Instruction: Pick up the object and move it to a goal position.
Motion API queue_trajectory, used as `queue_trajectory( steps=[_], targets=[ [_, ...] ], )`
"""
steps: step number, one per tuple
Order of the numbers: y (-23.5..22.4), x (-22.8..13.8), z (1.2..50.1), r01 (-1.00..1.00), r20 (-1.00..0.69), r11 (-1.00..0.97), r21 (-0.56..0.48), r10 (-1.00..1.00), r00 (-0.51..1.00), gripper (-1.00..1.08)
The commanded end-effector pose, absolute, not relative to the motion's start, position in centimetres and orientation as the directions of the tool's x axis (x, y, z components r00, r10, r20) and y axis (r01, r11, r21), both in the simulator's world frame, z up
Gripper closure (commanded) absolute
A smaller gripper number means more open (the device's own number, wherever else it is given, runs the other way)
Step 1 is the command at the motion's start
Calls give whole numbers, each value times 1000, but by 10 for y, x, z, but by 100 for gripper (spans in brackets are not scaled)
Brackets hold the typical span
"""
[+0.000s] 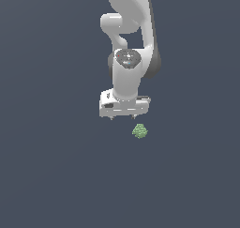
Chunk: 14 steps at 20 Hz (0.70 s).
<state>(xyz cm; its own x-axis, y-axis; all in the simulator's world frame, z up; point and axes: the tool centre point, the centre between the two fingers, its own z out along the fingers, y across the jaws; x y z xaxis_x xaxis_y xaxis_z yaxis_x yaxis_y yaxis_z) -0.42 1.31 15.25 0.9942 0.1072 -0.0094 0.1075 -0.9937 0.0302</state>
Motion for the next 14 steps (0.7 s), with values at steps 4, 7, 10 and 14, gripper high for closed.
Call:
queue_trajectory(
  steps=[4, 7, 10, 14],
  targets=[
    [14, -4, 152, 100, -9, -995, 30, 100, 995, -92],
    [17, -4, 150, 82, -8, -996, 29, 81, 997, -92],
    [21, -3, 148, 53, -7, -998, 27, 52, 999, -92],
    [28, -2, 143, -1, -5, -1000, 24, -2, 1000, -92]
  ],
)
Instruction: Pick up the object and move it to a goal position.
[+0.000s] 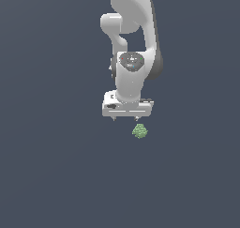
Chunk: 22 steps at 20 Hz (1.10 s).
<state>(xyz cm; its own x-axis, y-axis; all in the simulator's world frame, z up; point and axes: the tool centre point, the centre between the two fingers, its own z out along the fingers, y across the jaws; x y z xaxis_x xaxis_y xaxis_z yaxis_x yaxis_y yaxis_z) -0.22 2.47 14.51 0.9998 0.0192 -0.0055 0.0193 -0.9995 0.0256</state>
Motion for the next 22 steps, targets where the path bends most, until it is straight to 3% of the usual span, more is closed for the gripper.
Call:
queue_trajectory(
  steps=[1, 22],
  targets=[
    [30, -1, 142, -18, -4, -1000, 24, -18, 1000, -92],
    [90, 3, 102, -461, 0, -887, 4, -461, 887, -92]
  ],
)
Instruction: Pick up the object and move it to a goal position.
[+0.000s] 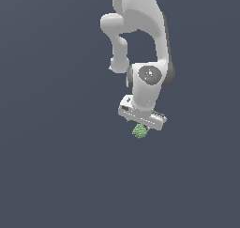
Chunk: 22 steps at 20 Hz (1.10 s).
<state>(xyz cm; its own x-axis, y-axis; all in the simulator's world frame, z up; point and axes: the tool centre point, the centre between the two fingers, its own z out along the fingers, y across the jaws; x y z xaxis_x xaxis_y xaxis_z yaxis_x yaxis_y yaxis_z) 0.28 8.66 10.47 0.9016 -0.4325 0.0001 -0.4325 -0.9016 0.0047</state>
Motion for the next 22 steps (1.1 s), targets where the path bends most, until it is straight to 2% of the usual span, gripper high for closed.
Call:
queue_trajectory(
  steps=[1, 10, 22],
  targets=[
    [93, 3, 101, -477, 0, -879, 3, -477, 879, -92],
    [106, 3, 92, -564, 0, -825, 0, -564, 825, -92],
    [108, 2, 77, -574, 0, -819, 0, -574, 819, -92]
  ],
)
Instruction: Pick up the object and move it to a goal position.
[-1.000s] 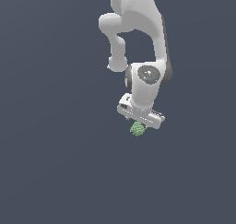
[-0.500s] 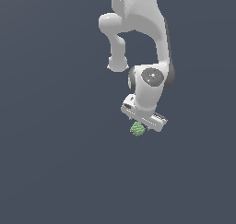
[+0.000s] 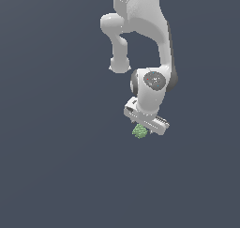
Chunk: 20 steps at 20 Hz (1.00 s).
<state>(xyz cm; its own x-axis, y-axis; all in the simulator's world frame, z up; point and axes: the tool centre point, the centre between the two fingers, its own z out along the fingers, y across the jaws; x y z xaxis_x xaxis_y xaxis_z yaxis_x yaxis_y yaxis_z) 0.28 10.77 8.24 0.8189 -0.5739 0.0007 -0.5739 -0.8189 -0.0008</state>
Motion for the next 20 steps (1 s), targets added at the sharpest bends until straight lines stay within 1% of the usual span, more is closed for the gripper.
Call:
queue_trajectory(
  steps=[1, 6, 11, 12, 20],
  targets=[
    [107, 2, 72, -575, 0, -818, 0, -575, 818, -92],
    [107, 1, 47, -577, 0, -817, 0, -577, 817, -92],
    [108, 3, 40, -577, 0, -817, 0, -577, 817, -92],
    [108, 3, 40, -577, 0, -817, 0, -577, 817, 108],
    [108, 3, 40, -577, 0, -817, 0, -577, 817, 108]
  ],
)
